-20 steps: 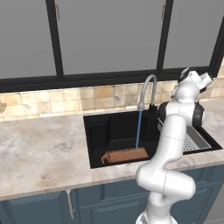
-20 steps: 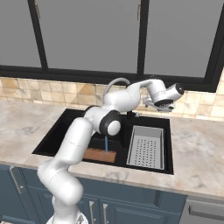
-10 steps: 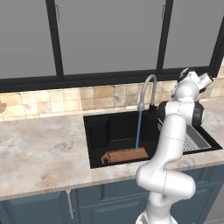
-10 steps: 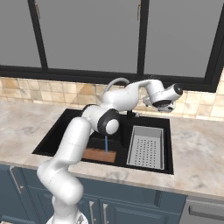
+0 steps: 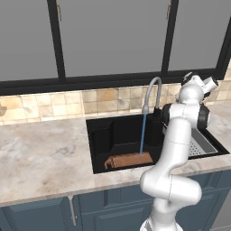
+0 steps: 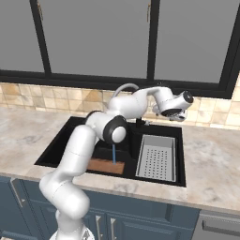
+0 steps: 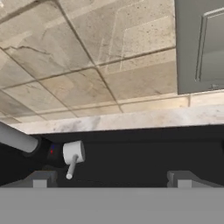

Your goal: Turn on the sink faucet with hot water and rinse the cutting board for ten seconds, then turn off the faucet. Push the cutting board to reach the water if necessary.

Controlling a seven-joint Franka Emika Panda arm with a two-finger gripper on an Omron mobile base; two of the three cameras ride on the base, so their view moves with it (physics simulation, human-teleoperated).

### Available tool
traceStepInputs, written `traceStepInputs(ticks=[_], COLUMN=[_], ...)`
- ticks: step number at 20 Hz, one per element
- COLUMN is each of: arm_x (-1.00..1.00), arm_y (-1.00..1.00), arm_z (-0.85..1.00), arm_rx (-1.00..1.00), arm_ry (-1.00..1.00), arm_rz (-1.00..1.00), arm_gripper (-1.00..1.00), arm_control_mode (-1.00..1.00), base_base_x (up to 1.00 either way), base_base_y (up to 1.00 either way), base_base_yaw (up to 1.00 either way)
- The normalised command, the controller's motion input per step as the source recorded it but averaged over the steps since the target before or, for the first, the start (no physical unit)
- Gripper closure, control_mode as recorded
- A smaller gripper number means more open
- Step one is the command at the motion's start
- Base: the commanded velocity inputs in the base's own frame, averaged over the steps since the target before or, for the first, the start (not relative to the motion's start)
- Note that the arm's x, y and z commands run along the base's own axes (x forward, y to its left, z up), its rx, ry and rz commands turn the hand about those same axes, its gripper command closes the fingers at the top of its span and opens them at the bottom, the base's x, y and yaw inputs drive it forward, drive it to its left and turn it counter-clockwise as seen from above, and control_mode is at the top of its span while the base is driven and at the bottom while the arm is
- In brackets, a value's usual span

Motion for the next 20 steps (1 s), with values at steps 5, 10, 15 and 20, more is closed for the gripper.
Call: traceStepInputs(ticks=[5, 10, 15, 20], arm_x=[0.0, 0.0, 0.0, 0.0], arm_y=[0.0, 0.05, 0.06, 0.06], arm_z=[-0.1, -0.06, -0.04, -0.21], arm_rx=[-0.08, -0.12, -0.06, -0.05], arm_ry=[0.0, 0.0, 0.0, 0.0], arm_rz=[0.0, 0.0, 0.0, 0.0], arm_gripper=[-1.0, -1.0, -1.0, -1.0], arm_control_mode=[-1.0, -1.0, -1.0, -1.0], base_base_x=[0.0, 0.0, 0.0, 0.0], base_base_y=[0.0, 0.0, 0.0, 0.0], base_base_yaw=[0.0, 0.0, 0.0, 0.0])
